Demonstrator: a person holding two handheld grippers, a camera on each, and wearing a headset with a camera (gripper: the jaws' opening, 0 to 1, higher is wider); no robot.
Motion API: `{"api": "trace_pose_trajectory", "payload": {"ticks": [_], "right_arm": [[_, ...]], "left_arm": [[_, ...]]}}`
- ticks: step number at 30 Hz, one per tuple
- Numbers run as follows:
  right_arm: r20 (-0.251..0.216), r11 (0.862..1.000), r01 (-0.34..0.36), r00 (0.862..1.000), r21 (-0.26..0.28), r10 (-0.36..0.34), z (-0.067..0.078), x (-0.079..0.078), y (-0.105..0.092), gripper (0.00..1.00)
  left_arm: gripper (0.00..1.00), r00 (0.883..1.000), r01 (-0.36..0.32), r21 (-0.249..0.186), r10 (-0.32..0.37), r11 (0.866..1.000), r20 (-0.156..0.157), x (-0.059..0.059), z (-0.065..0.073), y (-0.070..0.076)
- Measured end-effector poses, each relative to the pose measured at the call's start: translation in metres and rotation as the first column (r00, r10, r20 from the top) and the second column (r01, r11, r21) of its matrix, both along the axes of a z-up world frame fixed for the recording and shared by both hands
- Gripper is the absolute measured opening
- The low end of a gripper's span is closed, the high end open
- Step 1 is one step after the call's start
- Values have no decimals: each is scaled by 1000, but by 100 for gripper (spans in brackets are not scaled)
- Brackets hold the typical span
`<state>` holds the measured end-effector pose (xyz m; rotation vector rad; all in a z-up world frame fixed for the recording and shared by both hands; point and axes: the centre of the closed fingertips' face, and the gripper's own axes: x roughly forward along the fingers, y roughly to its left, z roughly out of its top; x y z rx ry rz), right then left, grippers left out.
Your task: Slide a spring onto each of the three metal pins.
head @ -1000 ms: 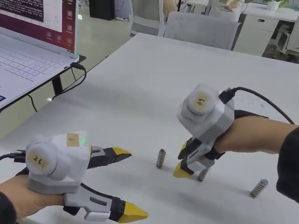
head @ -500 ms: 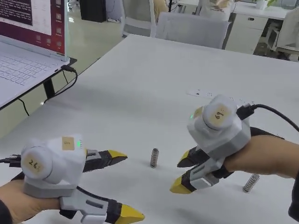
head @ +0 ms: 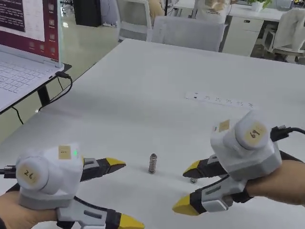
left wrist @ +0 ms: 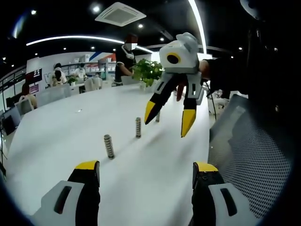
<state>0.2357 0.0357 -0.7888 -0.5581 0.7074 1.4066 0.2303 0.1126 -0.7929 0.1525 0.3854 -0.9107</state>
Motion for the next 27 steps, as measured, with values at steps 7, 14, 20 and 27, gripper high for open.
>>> {"api": "trace_pose_trajectory", "payload": {"ticks": [7, 14, 20, 27], "right_arm": [[-4, 997, 52, 999, 65, -52, 1, -6, -20, 52], [4, 986, 105, 994, 130, -106, 10, -3, -35, 54], [9, 975, 127, 991, 180, -131, 16, -5, -45, 57], [17, 960, 169, 984, 224, -178, 19, -6, -66, 58]], "left_arm": [[78, 1000, 6, -6, -6, 1000, 0, -3, 3, -5], [79, 1000, 14, -10, -14, 1000, -1, -5, 5, -10], [79, 1000, 16, -15, -16, 1000, -2, -6, 6, -13], [80, 1000, 8, -26, -8, 1000, -2, -7, 8, -12]]}}
